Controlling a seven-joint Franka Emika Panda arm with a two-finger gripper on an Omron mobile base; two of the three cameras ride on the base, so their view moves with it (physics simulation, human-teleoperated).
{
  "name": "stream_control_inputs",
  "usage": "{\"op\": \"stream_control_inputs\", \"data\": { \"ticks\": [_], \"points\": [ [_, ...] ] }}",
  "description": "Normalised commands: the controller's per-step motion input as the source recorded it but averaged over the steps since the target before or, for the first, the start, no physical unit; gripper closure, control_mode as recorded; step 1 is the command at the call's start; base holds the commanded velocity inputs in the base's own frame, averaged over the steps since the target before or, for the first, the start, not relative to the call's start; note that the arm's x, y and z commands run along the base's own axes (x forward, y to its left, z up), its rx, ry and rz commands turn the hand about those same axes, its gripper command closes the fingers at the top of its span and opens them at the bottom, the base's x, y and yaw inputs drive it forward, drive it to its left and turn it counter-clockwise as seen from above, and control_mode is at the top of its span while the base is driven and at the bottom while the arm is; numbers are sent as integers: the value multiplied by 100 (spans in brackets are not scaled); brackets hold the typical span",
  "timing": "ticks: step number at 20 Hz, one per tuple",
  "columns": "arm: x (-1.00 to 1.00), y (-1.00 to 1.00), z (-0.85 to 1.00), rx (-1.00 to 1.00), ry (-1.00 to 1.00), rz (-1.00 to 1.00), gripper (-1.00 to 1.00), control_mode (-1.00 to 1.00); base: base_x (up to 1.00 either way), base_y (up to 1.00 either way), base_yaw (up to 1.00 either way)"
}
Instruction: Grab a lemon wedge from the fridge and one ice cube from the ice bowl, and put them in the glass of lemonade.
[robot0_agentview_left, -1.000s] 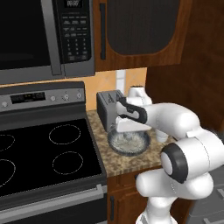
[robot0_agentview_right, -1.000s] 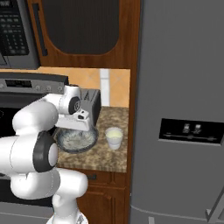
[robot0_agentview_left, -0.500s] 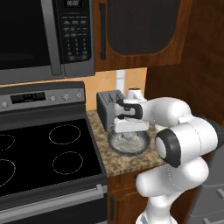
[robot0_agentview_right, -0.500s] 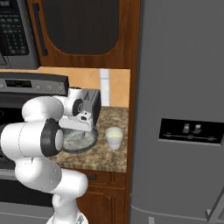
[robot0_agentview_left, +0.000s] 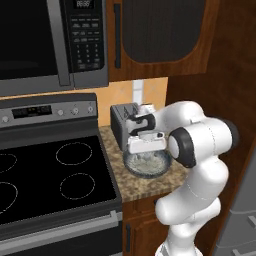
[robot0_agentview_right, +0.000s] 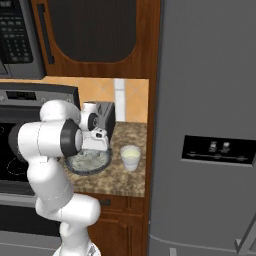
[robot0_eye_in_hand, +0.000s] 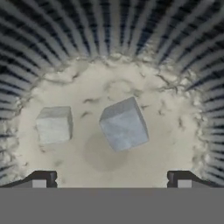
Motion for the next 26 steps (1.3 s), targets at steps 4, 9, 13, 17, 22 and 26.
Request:
{"op": "stream_control_inputs", "data": {
  "ticks": [4,9,13,17,22,26],
  "points": [
    [0,1,-3,-6,1,14,-100,-100,0,0,0],
    [0,3,-20,0,0,11,-100,-100,0,0,0],
    [0,0,-18,5,-1,10,-100,-100,0,0,0],
    [0,0,-12,9,0,14,-100,-100,0,0,0],
    [0,7,-9,8,-5,18,-100,-100,0,0,0],
    [-29,38,2,0,-2,17,-100,-100,0,0,0]
  ]
}}
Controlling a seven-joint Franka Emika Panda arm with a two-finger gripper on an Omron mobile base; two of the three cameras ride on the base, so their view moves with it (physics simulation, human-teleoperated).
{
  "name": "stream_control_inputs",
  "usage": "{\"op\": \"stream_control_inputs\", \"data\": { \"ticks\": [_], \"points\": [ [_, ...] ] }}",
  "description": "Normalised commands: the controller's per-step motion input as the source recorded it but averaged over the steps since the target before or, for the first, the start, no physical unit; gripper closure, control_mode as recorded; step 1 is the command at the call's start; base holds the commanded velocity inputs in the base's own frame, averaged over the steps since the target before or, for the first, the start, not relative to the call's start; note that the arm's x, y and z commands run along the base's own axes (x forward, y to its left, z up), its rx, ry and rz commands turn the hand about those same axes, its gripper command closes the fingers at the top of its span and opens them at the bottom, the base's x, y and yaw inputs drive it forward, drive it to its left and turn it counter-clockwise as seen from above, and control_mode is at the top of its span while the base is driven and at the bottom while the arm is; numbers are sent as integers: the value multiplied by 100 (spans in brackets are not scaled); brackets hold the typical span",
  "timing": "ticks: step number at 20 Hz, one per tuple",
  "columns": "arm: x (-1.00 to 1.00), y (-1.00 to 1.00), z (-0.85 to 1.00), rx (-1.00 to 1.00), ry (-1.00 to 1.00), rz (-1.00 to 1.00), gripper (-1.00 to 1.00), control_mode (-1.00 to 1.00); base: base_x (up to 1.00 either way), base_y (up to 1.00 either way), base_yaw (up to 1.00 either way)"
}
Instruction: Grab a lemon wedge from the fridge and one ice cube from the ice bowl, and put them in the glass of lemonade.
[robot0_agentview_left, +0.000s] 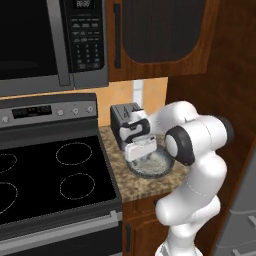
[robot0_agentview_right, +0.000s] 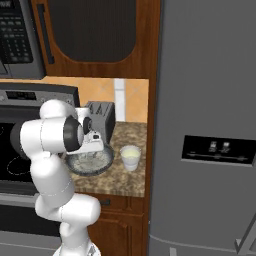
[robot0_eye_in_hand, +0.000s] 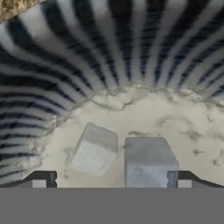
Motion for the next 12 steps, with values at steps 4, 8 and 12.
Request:
{"op": "stream_control_inputs", "data": {
  "ticks": [4,8,12],
  "points": [
    [-21,4,3,0,-10,3,-100,-100,0,0,0],
    [0,-2,-2,0,-5,0,-100,-100,0,0,0],
    [8,-16,-8,9,-3,0,-100,-100,0,0,0]
  ]
}}
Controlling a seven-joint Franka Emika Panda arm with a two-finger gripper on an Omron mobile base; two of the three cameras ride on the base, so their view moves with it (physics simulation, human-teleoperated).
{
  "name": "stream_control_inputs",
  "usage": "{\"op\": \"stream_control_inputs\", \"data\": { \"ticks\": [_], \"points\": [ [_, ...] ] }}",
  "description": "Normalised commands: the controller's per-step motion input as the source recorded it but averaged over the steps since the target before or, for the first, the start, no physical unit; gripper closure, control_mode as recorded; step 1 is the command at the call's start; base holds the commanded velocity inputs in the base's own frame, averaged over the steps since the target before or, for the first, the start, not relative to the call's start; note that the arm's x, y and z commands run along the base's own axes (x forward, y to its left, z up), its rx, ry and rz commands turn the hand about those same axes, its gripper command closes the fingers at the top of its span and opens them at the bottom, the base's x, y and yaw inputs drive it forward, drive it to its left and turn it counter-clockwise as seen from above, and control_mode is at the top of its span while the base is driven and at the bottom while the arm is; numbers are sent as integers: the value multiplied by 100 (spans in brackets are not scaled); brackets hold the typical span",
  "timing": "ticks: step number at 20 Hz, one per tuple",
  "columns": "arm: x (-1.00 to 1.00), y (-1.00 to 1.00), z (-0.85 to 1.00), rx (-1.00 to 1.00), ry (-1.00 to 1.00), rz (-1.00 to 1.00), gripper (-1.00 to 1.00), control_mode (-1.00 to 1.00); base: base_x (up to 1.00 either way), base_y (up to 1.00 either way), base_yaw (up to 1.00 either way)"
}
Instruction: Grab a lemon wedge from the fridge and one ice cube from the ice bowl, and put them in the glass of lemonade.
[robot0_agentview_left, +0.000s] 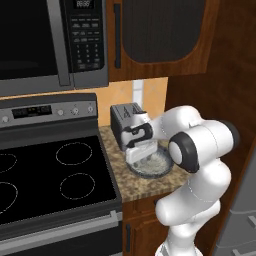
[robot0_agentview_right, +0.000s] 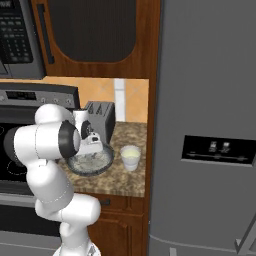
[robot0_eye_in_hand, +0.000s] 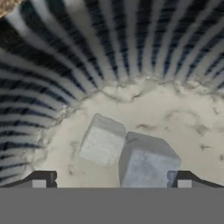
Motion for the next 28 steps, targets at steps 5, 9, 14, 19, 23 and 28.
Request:
{"op": "stream_control_inputs", "data": {
  "ticks": [5,9,14,19,23,28],
  "points": [
    [14,-6,4,7,0,0,-100,-100,0,0,0],
    [15,-4,-9,3,0,0,-100,-100,0,0,0],
    [6,4,-21,0,-3,0,-100,-100,0,0,0],
    [16,2,-2,0,-2,0,-100,-100,0,0,0],
    [16,1,1,0,0,0,-100,-100,0,0,0],
    [0,0,0,0,0,0,100,-100,0,0,0]
  ]
}}
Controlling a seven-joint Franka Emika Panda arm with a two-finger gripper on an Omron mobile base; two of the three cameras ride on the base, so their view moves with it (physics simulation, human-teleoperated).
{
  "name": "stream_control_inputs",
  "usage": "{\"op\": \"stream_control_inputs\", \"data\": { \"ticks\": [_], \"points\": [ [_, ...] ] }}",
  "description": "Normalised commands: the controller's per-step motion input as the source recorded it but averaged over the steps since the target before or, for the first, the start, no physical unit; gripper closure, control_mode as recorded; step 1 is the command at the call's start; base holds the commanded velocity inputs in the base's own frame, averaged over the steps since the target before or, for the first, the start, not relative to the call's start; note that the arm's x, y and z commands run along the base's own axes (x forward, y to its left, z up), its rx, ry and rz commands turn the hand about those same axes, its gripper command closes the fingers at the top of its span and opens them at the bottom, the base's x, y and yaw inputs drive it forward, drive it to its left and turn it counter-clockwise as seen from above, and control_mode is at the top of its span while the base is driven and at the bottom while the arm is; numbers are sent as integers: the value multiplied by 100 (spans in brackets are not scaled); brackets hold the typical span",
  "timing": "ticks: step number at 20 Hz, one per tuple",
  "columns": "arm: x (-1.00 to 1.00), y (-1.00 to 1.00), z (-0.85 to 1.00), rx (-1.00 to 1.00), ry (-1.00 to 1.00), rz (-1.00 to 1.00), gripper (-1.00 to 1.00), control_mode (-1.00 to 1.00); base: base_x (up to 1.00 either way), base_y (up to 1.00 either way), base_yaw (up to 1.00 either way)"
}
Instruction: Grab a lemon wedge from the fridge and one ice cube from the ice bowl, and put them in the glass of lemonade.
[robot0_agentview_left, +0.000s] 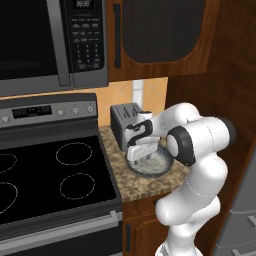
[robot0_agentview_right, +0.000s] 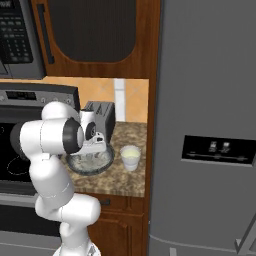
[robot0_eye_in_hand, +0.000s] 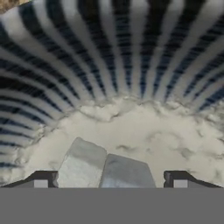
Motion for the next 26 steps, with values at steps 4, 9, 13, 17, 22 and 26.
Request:
{"op": "stream_control_inputs", "data": {
  "ticks": [4,9,13,17,22,26],
  "points": [
    [0,1,0,0,0,0,100,-100,0,0,0],
    [0,1,0,0,0,0,100,-100,0,0,0],
    [-7,0,6,0,0,-1,100,-100,0,0,0],
    [-52,-1,47,0,-1,-5,100,-100,0,0,0],
    [-90,-18,85,0,-8,-10,100,-100,0,0,0],
    [-98,-35,94,0,-11,-12,100,-100,0,0,0]
  ]
}}
